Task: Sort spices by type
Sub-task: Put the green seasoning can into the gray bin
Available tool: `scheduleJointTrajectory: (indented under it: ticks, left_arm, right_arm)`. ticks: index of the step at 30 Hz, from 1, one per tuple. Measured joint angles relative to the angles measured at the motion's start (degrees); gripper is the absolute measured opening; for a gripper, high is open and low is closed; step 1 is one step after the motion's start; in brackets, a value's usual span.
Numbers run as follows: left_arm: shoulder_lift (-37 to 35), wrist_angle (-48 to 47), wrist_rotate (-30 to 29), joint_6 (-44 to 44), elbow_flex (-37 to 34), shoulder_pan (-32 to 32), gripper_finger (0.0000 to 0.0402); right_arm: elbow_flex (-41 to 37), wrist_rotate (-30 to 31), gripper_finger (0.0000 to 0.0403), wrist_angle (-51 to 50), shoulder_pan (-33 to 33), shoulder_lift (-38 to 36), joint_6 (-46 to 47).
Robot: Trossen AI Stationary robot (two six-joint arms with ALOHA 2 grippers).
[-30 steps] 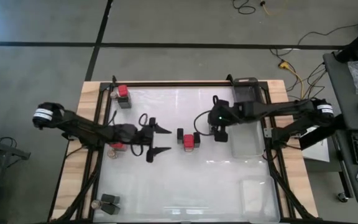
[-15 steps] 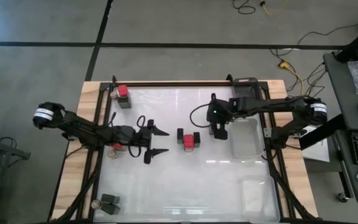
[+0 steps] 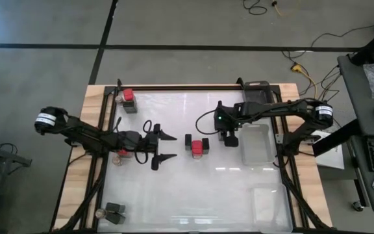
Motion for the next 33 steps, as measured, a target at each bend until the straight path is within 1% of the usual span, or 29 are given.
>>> scheduleJointTrajectory:
  ticks: [5,11,24,29,33]
  left_arm:
    - [0.0,0.01,-0.12,0.02,0.02,0.0,0.0327]
    - [0.02,0.15,-1.81,0.04,0.02,0.07,0.0327]
    - [0.02,0.52,-1.97,-0.87,0.04,0.07,0.0327]
    - [0.02,0.5,-1.97,-1.33,0.04,0.07,0.0327]
    - [0.02,1.15,-3.49,-1.48,0.04,0.05,0.0327]
  right_arm:
    - [0.0,0.01,0.0355,0.48,0.0,0.09,-0.42]
    - [0.67,0.03,0.033,0.47,0.0,0.19,-1.07]
    - [1.03,-0.14,0.0271,0.26,0.02,0.35,-0.79]
    - [1.03,-0.14,0.0277,-0.29,1.16,-1.11,0.37]
    - [1.11,0.08,0.0281,-2.22,4.09,-5.7,3.49]
